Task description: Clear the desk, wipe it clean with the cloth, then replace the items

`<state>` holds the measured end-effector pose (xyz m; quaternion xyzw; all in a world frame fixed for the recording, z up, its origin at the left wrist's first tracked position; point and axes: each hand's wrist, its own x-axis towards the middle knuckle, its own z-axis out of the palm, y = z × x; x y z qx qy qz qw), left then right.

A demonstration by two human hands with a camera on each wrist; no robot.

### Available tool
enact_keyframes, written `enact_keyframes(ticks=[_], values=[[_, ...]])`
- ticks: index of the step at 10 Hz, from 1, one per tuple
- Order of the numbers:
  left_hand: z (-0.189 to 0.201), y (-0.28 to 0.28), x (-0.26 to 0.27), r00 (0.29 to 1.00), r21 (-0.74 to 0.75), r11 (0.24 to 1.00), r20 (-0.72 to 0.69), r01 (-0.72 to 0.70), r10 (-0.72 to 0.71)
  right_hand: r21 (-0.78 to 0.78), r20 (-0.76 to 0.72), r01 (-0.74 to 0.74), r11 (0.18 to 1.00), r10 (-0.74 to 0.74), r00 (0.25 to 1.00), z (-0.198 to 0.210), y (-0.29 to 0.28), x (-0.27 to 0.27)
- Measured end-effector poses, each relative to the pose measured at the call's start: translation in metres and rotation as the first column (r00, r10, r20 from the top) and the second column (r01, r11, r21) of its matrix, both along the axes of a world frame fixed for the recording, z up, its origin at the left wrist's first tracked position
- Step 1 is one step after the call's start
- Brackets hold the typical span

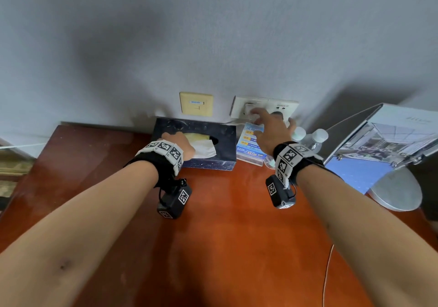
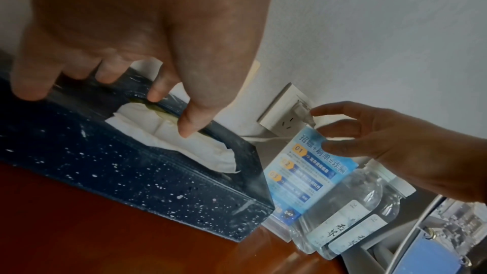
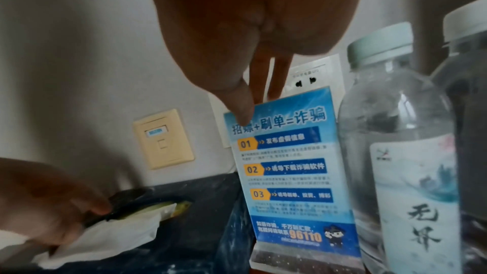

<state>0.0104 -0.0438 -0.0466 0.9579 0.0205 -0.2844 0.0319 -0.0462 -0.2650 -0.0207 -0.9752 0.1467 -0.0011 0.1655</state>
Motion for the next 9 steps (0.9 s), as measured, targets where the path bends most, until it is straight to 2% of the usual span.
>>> enact_keyframes(ticks=[1, 2, 3, 5, 7, 8, 9], values=[[0.004, 0.005, 0.000, 1.000, 0.030, 1.000, 0.005, 0.006, -0.006, 0.126, -0.016, 0.050, 0.991, -0.048, 0.999, -0.001, -0.002, 0.004], [0.009, 0.007, 0.001, 0.999, 0.039, 0.999, 0.021, 0.031, -0.032, 0.243, 0.077, 0.043, 0.969, -0.063, 0.995, -0.008, -0.004, 0.008], [0.010, 0.003, -0.002, 0.998, 0.052, 0.998, 0.047, 0.043, -0.045, 0.282, 0.130, -0.033, 0.959, -0.004, 0.992, -0.009, -0.004, 0.004], [0.014, -0.010, -0.016, 0.998, 0.061, 0.997, 0.036, 0.044, -0.047, 0.272, 0.152, -0.059, 0.961, 0.017, 0.988, -0.012, -0.007, -0.005], [0.027, -0.021, -0.034, 0.994, 0.051, 0.996, 0.080, 0.073, -0.077, 0.189, 0.069, -0.081, 0.979, 0.069, 0.995, -0.008, -0.012, -0.010], [0.042, -0.027, -0.048, 0.992, 0.015, 1.000, 0.128, 0.011, -0.013, 0.117, 0.076, -0.108, 0.987, 0.100, 0.992, 0.000, -0.012, -0.017], [0.053, -0.023, -0.062, 0.982, -0.078, 0.997, 0.187, -0.019, 0.034, 0.098, 0.172, -0.161, 0.982, 0.142, 0.975, 0.006, -0.005, -0.028]])
